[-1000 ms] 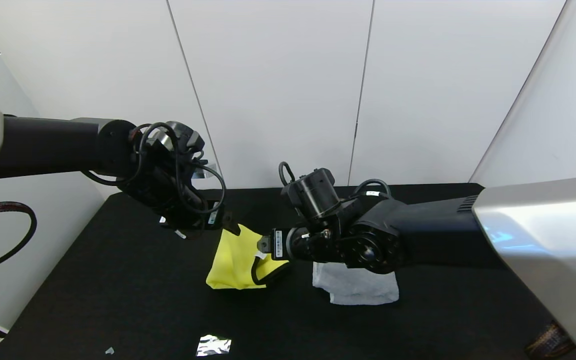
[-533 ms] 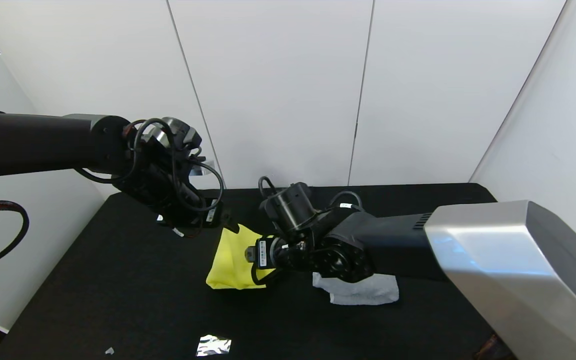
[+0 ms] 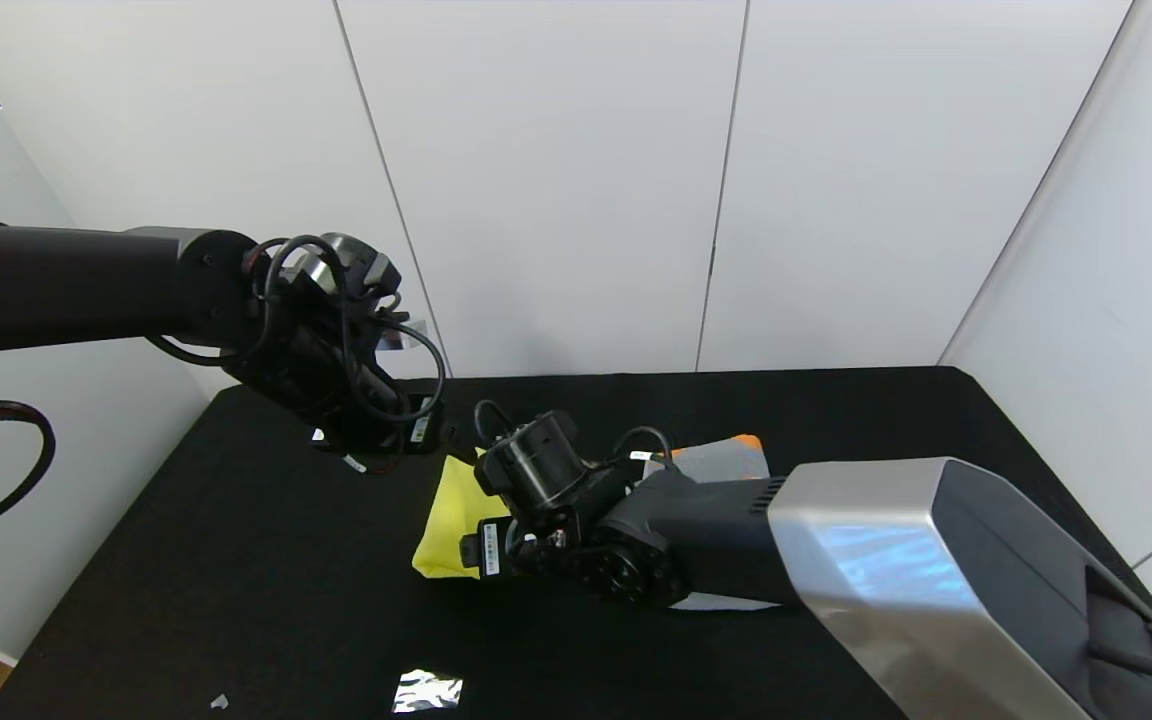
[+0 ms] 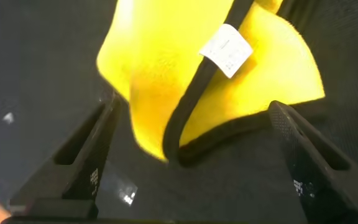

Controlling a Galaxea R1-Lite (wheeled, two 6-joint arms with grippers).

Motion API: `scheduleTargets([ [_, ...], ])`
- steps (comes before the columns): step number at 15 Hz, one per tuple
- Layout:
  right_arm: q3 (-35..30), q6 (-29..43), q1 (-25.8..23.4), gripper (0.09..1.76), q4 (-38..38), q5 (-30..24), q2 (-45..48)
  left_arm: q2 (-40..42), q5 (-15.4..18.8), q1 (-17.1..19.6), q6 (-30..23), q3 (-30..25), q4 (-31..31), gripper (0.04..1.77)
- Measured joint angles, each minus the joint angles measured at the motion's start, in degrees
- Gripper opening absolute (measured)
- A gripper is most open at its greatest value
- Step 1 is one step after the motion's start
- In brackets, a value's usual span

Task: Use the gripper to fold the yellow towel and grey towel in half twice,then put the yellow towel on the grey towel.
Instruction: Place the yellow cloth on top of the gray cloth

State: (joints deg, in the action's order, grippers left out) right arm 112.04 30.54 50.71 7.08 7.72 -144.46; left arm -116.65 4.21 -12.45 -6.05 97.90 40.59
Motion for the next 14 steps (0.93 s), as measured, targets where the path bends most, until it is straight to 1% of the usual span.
scheduleTargets([
  [3, 0.9, -0.2, 0.6, 1.71, -2.2, 4.0, -2.4, 0.0, 0.0, 0.0, 0.0, 0.0, 0.0, 1.72],
  [13, 1.3, -0.4, 1.4, 1.71, -3.0, 4.2, -4.7, 0.0, 0.0, 0.0, 0.0, 0.0, 0.1, 1.72],
  [14, 1.3, -0.4, 1.4, 1.66, -3.1, 4.2, -4.8, 0.0, 0.0, 0.0, 0.1, -0.1, 0.1, 1.72],
])
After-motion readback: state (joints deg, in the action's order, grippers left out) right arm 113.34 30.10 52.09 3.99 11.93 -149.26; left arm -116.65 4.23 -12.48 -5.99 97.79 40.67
